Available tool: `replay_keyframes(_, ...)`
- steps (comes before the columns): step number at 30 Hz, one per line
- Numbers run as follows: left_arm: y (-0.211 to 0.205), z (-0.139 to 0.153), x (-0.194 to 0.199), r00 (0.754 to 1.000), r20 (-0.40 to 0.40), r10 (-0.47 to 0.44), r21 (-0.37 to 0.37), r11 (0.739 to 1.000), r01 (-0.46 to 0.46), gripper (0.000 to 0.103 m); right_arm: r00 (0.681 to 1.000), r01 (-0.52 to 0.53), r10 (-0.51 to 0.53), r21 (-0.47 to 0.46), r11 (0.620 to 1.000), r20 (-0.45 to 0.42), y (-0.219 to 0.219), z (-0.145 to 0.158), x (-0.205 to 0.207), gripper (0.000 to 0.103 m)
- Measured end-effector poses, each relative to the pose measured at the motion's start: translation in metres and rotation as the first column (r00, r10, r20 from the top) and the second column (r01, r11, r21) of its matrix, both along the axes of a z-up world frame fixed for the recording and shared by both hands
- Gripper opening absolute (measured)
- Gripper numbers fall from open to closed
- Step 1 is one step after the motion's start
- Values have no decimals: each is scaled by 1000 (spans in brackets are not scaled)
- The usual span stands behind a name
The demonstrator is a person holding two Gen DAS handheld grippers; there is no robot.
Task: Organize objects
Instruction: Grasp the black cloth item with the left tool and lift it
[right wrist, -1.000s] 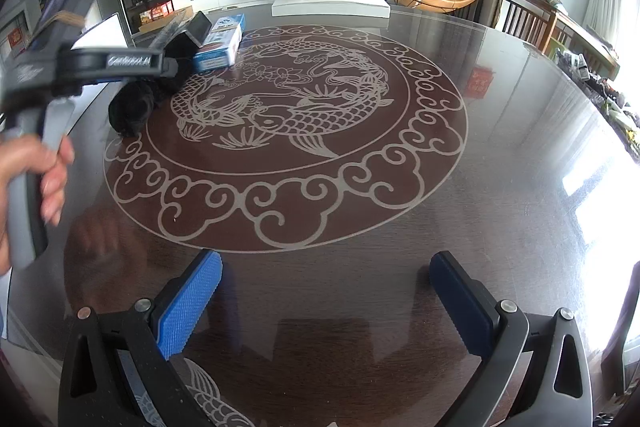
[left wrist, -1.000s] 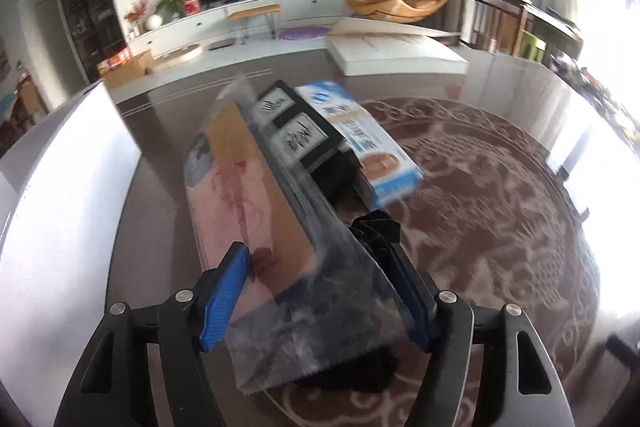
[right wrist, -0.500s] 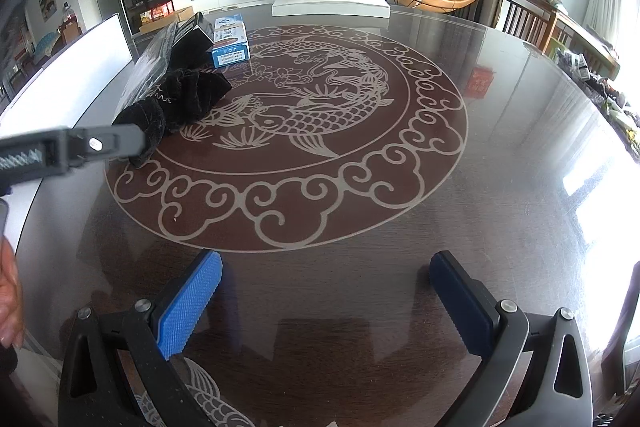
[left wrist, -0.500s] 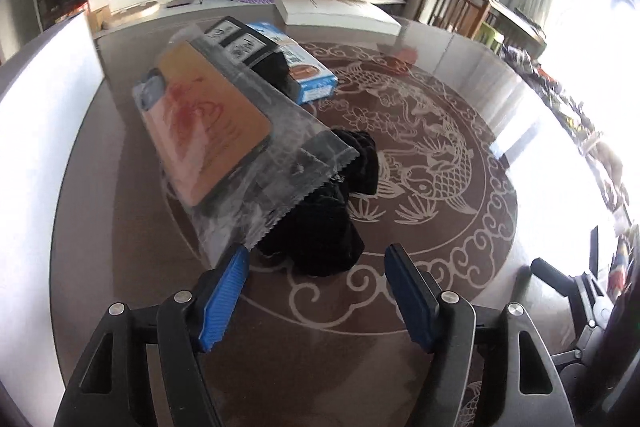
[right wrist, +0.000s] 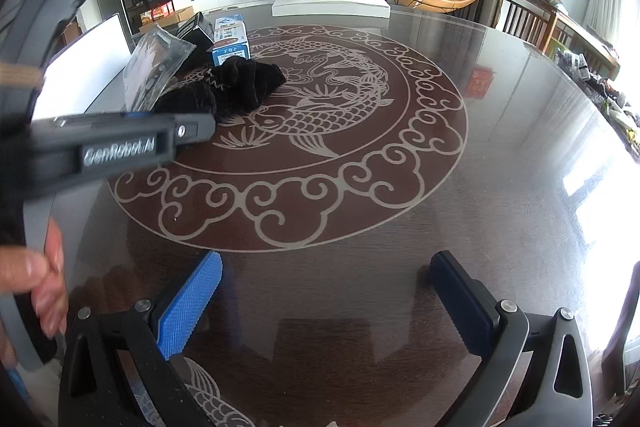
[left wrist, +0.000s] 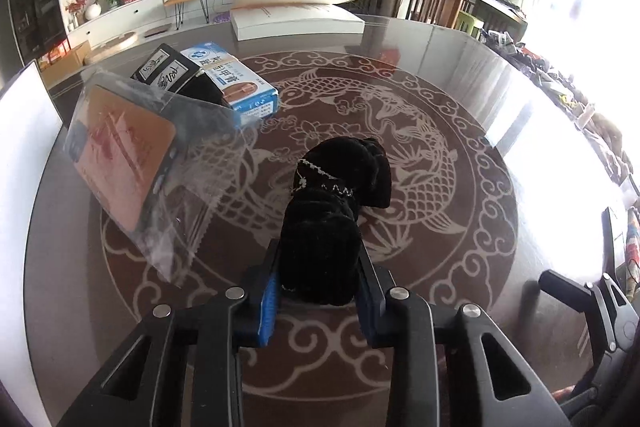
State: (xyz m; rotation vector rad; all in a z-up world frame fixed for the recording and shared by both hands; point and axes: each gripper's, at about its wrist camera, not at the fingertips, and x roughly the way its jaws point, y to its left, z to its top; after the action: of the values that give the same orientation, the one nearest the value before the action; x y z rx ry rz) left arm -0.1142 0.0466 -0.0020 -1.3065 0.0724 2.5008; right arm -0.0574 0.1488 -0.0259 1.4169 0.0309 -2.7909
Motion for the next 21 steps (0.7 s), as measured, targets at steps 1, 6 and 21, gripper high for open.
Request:
replay_keyframes(1,0,1,7,1000,8,-2,9,1000,2,32,1000,0,0,0,1000,0,0,0,0,103)
replay_keyframes(6,-12,2,49,999,45,-4,47,999,2,32,1000,0,0,0,1000,0,0,0,0,103)
replay_keyframes(21,-80,13,92,979,74,190,126,972,-198,71,1000,-17,17,1,1000,-1,-2,0,-1,103)
